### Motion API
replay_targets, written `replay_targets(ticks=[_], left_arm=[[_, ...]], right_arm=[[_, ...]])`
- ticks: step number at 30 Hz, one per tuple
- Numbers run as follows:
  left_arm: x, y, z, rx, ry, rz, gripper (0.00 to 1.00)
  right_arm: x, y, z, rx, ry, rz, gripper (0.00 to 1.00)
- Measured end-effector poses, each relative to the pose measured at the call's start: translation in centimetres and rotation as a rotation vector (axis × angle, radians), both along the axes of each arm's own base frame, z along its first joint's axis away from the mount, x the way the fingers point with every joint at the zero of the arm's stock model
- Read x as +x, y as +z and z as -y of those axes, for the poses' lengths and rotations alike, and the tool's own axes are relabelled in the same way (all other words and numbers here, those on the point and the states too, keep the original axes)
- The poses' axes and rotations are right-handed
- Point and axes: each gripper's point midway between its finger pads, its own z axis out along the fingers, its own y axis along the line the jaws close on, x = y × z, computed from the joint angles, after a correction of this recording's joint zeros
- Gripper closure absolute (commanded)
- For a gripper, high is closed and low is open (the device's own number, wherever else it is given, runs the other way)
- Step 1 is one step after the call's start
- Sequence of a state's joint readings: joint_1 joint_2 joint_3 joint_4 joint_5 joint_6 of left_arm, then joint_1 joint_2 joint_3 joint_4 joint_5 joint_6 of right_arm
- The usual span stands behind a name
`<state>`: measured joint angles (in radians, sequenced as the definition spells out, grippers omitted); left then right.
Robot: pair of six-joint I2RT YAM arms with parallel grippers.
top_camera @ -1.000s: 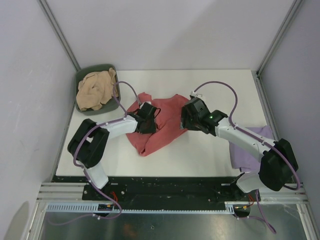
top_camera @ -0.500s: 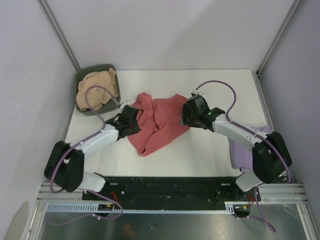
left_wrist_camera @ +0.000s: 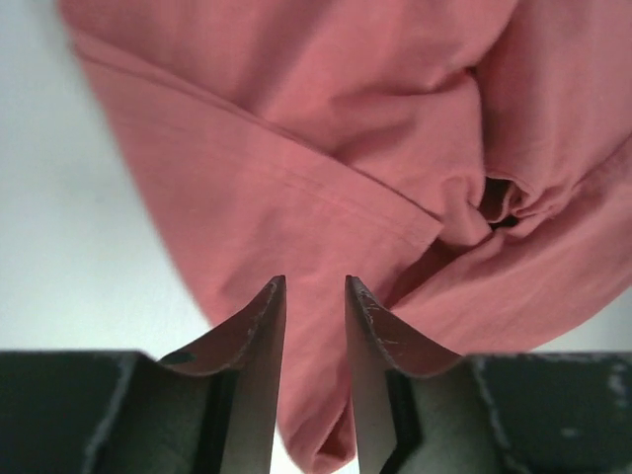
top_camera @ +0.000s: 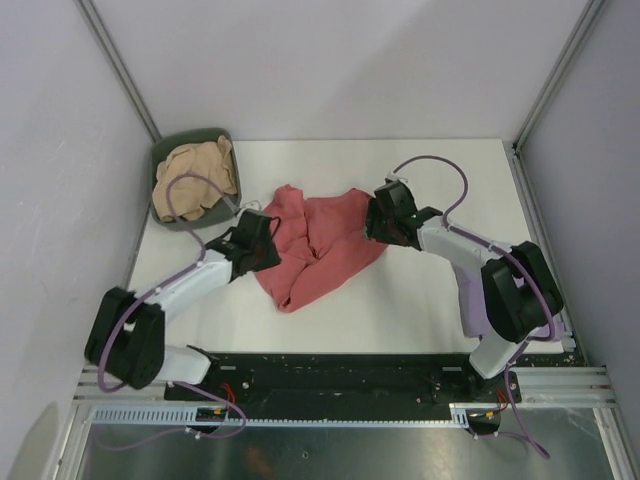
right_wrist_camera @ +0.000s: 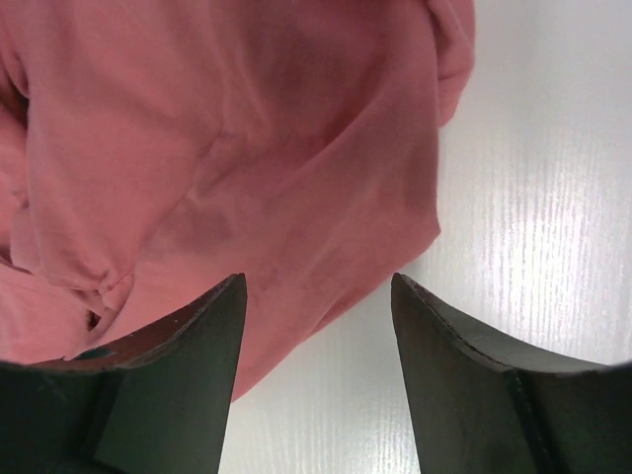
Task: Fold and stack the t-shirts
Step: Flatten out the tshirt
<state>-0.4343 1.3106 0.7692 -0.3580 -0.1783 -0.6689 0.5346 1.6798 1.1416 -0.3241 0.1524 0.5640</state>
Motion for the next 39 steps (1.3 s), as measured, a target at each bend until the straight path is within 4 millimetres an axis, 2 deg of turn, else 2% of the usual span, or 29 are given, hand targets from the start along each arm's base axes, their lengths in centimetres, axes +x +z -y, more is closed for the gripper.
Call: replay_targets(ticks=[5, 8, 12, 14, 16, 20, 23, 30, 33, 39], left_arm=[[1.1, -1.3, 4.3, 0.018, -0.114, -0.049, 0.56], [1.9, -2.2, 6.3, 0.026, -0.156, -0.068, 0.54], [2.5, -3.5, 7.7, 0.04, -0.177, -0.093, 0.54], [2.7, -4.2, 8.0, 0.049, -0.182, -0.108, 0.54], [2.7, -4.8, 8.1, 0.057, -0.185, -0.123, 0.54], [2.7, -5.6, 8.2, 0.067, -0.186, -0.138, 0.54], [2.7, -5.6, 8.2, 0.069, -0.186, -0.137, 0.61], [2.9, -5.6, 7.8, 0.086, -0.171, -0.128, 0.87], [2.5, -5.2, 6.9, 0.092, -0.155, -0.12, 0.97], [2.3, -2.3, 3.7, 0.06, -0.078, -0.055, 1.0]], right_arm=[[-0.2, 0.1, -1.5, 0.002, 0.032, 0.009, 0.32], [-0.6, -1.2, -2.2, -0.013, 0.05, -0.015, 0.31], [-1.1, -3.4, -2.7, -0.037, 0.067, -0.06, 0.31], [-1.3, -4.3, -2.7, -0.05, 0.07, -0.079, 0.35], [-1.4, -4.9, -2.7, -0.058, 0.071, -0.089, 0.44], [-1.8, -5.6, -2.6, -0.081, 0.067, -0.107, 0.7], [-2.2, -6.0, -2.5, -0.099, 0.067, -0.117, 0.81], [-2.8, -6.1, -2.8, -0.121, 0.076, -0.117, 0.87], [-2.9, -6.1, -2.8, -0.124, 0.078, -0.12, 0.88], [-3.2, -6.2, -2.6, -0.131, 0.079, -0.131, 0.88]])
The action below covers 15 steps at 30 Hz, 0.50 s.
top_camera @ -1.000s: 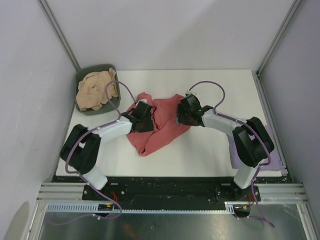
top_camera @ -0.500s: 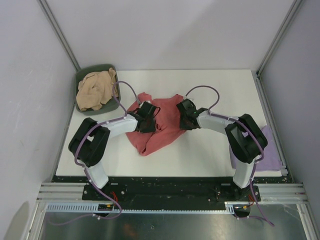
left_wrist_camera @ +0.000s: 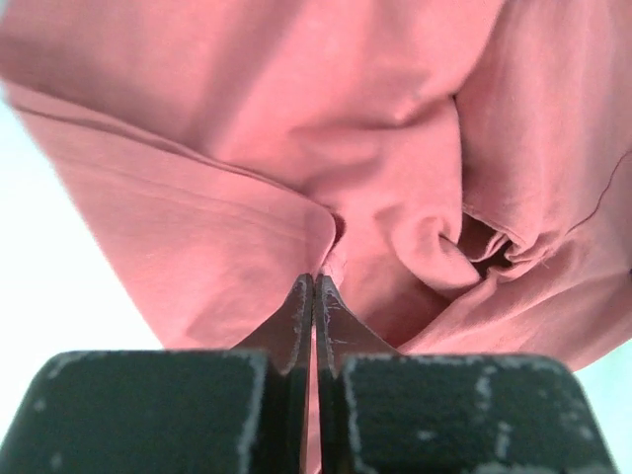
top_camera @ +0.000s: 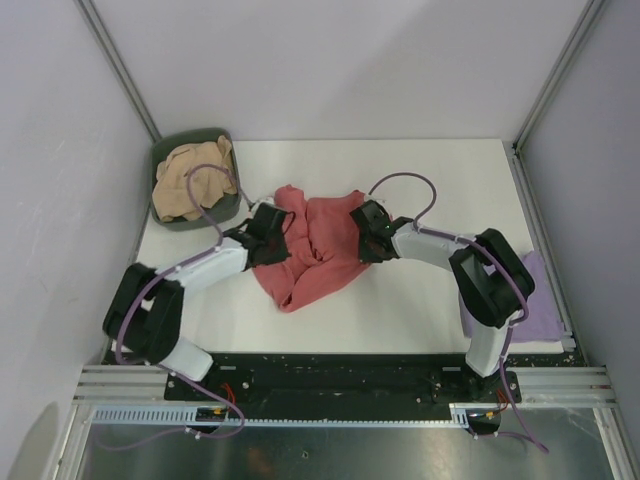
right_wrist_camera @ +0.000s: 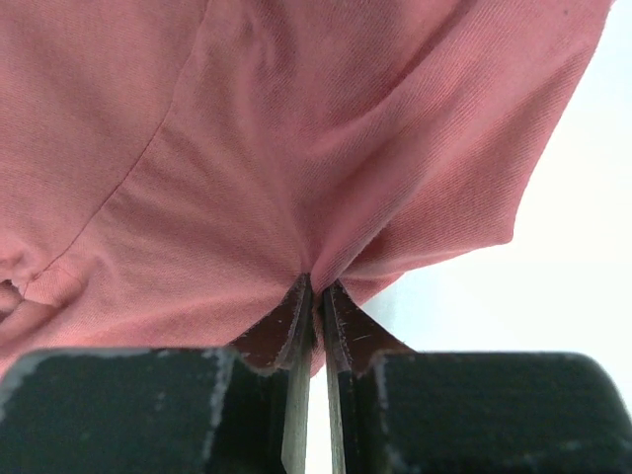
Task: Fold and stack the t-shirts
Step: Flatten out the tshirt
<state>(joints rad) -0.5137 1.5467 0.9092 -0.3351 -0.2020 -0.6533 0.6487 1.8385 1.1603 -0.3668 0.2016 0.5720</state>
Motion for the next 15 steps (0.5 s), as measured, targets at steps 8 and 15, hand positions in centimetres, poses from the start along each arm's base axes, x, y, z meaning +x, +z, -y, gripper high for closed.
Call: replay_targets(ticks=[8, 15], left_arm=[[-0.2, 4.7, -5.1, -0.07, 0.148, 0.12, 1.0], [-1.7, 6.1, -8.4, -0.115, 0.247, 0.172, 1.0]], right_arm=[[-0.4, 2.1, 0.0, 0.016, 0.005, 0.021, 0.88], [-1.1, 3.6, -0.5, 0.03, 0.028, 0.04, 0.88]])
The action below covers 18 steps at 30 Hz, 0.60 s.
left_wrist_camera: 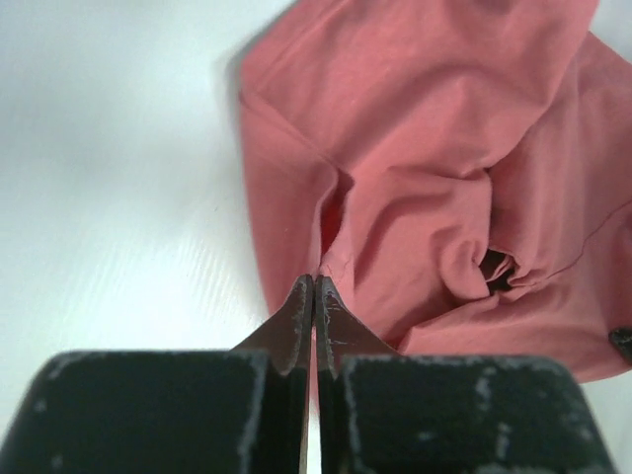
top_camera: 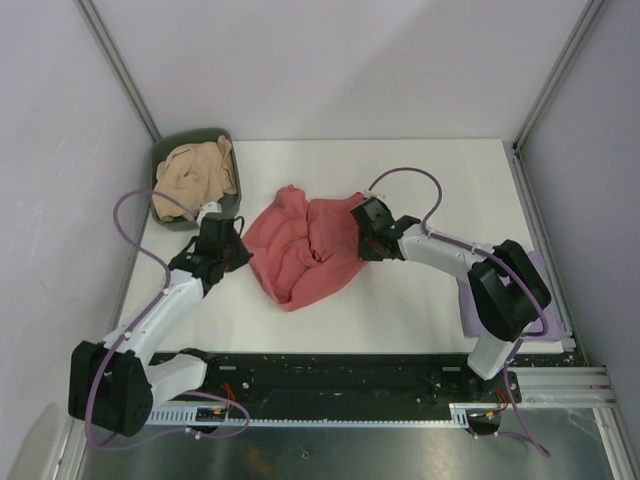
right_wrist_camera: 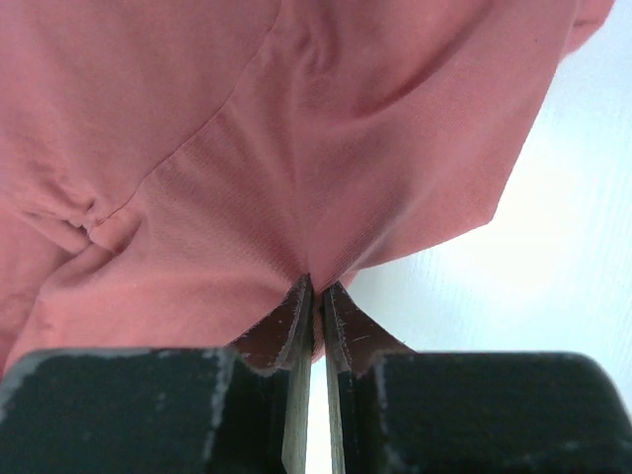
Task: Fold and stack the t-shirts
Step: Flatten out the tshirt
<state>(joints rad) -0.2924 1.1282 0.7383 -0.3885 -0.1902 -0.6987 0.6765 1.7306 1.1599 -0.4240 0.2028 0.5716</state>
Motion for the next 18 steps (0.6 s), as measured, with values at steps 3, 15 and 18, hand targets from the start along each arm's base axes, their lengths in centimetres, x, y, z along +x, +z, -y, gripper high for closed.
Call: replay_targets(ticks=[3, 15, 18], left_arm=[[-1.1, -0.6, -1.1, -0.014, 0.033, -0.014, 1.0], [-3.6, -1.3, -5.4, -0.016, 0.204, -0.032, 1.0], [-3.8, -1.3, -6.2, -0.008, 0.234, -0.031, 1.0]], right_arm=[[-0.6, 0.5, -0.4, 0.004, 0.016, 0.004, 0.88], [-5.9, 0.7, -2.1, -0.002, 0.115, 0.002, 0.53], [-5.9, 1.5, -1.9, 0.001, 0.117, 0.021, 0.42]])
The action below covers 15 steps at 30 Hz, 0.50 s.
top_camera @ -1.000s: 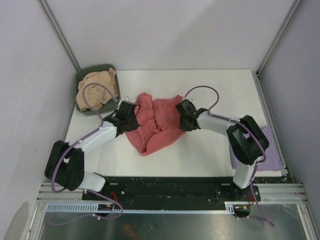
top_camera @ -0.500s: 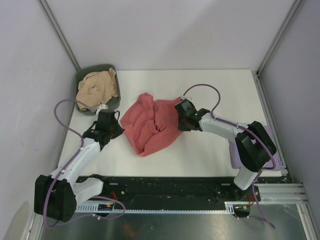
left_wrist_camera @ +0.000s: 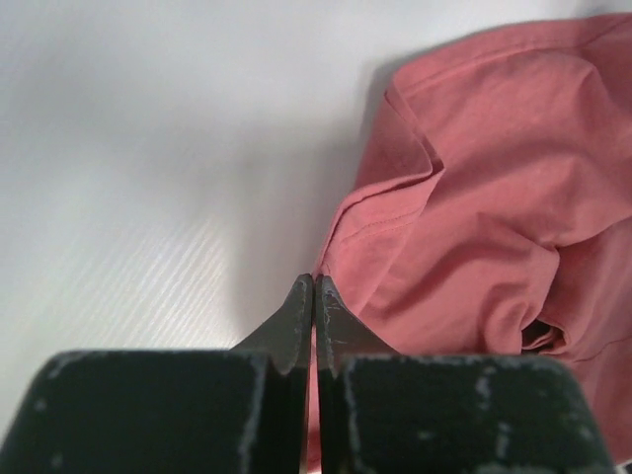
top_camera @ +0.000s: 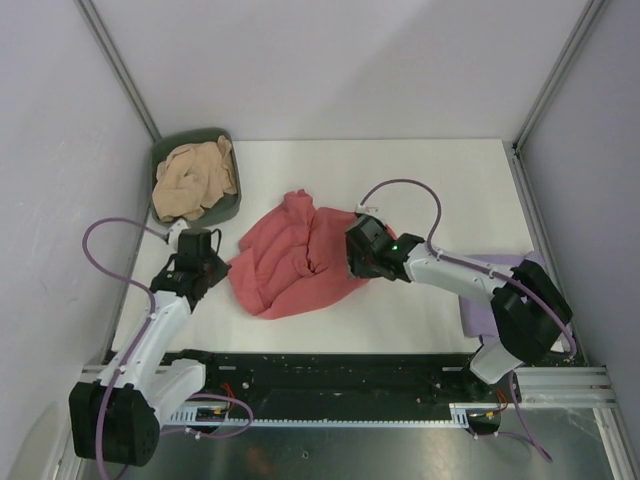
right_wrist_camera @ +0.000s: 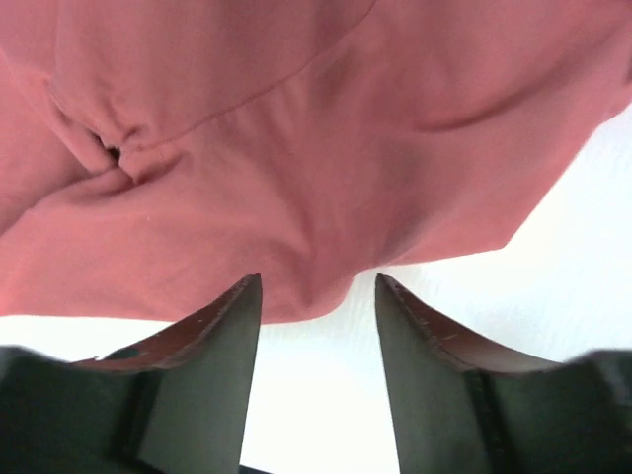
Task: Fold and stack the t-shirts
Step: Flatten out the tshirt
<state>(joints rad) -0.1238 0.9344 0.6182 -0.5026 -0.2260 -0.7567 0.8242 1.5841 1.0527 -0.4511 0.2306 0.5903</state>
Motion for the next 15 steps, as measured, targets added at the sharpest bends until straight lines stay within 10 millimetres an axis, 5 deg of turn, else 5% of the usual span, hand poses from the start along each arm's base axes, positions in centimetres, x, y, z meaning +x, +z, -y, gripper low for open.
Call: replay_targets(ticks=[9, 15], left_arm=[[-1.0, -1.0, -0.7, 0.009, 0.022, -0.034, 1.0], [-1.2, -0.9, -1.0, 0.011, 0.029, -0.032, 1.0]], right_arm=[[6.3, 2.9, 5.1, 0.044, -0.17, 0.109, 0.39], [9.9, 2.5, 5.6, 0.027, -0.209, 0.13, 0.4]])
